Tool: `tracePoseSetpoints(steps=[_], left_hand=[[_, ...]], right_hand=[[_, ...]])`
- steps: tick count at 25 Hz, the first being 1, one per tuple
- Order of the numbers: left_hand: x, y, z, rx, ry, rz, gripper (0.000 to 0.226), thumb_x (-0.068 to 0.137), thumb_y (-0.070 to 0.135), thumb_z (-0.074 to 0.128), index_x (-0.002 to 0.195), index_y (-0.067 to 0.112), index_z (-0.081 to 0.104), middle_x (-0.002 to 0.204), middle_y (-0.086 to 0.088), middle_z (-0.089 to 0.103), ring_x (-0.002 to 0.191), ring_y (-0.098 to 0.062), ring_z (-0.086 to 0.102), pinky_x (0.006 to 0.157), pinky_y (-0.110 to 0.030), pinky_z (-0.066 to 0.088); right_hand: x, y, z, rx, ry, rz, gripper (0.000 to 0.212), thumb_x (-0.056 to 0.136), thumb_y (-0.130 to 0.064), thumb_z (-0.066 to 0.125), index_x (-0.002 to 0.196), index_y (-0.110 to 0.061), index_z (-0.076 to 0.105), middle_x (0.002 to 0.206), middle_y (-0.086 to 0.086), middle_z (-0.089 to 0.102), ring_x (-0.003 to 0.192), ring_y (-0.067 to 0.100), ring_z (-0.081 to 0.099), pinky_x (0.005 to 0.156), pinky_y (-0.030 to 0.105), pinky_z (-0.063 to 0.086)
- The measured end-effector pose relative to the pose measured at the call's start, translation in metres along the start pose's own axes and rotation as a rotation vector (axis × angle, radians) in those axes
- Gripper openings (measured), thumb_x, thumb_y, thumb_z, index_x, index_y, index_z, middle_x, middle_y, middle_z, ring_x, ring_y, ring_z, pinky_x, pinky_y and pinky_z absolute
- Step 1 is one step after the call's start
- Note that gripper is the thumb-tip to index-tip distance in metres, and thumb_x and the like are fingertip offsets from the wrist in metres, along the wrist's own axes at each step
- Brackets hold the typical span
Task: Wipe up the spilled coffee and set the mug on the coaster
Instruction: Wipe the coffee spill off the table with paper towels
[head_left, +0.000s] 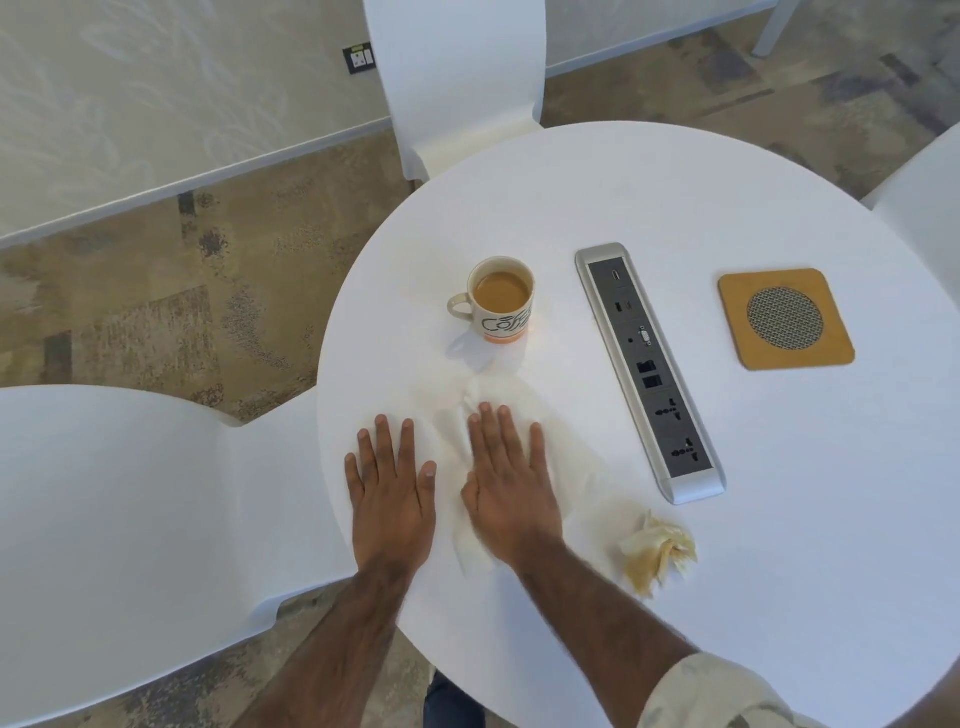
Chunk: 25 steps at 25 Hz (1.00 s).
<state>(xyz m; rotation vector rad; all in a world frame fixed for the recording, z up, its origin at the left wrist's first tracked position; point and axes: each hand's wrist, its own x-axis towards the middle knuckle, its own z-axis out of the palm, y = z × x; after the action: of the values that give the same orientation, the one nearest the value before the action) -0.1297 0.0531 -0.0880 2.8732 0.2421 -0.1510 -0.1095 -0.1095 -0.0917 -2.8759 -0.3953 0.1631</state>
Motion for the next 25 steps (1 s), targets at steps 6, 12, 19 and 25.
tracePoseSetpoints(steps=[6,12,19,25], left_hand=[[-0.001,0.001,-0.001,-0.012,-0.007,-0.003,0.065,0.106,0.050,0.007,0.165,0.024,0.010,0.175,-0.007,0.001,0.161,-0.029,-0.002,0.129,-0.051,0.002],[-0.001,0.001,-0.002,0.008,-0.011,0.007,0.068,0.105,0.052,0.005,0.165,0.021,0.011,0.174,-0.010,0.001,0.161,-0.032,-0.001,0.129,-0.053,0.004],[-0.001,0.001,0.000,0.029,-0.003,0.006,0.068,0.106,0.052,0.009,0.165,0.019,0.012,0.174,-0.013,0.003,0.160,-0.035,0.002,0.129,-0.054,0.006],[0.000,-0.001,0.003,0.036,0.006,0.010,0.066,0.106,0.052,0.011,0.165,0.021,0.012,0.174,-0.012,0.005,0.160,-0.035,0.004,0.128,-0.055,0.007]], right_hand=[[-0.052,-0.004,0.005,0.027,-0.013,0.169,0.074,0.098,-0.030,0.037,0.163,-0.008,0.009,0.173,0.011,0.003,0.160,0.029,-0.001,0.124,0.063,0.013],[0.001,0.029,-0.020,0.066,-0.015,0.601,0.078,0.102,-0.051,0.027,0.163,-0.005,0.007,0.173,0.012,0.003,0.159,0.030,-0.001,0.125,0.062,0.004],[0.028,0.027,-0.021,-0.019,-0.065,0.159,0.067,0.102,-0.034,0.023,0.163,-0.009,0.011,0.173,0.009,0.007,0.160,0.027,0.001,0.127,0.058,0.004],[0.017,0.047,-0.092,0.160,-0.066,-0.052,0.060,0.103,-0.025,0.027,0.162,-0.013,0.023,0.171,0.001,0.021,0.159,0.019,0.008,0.128,0.047,-0.001]])
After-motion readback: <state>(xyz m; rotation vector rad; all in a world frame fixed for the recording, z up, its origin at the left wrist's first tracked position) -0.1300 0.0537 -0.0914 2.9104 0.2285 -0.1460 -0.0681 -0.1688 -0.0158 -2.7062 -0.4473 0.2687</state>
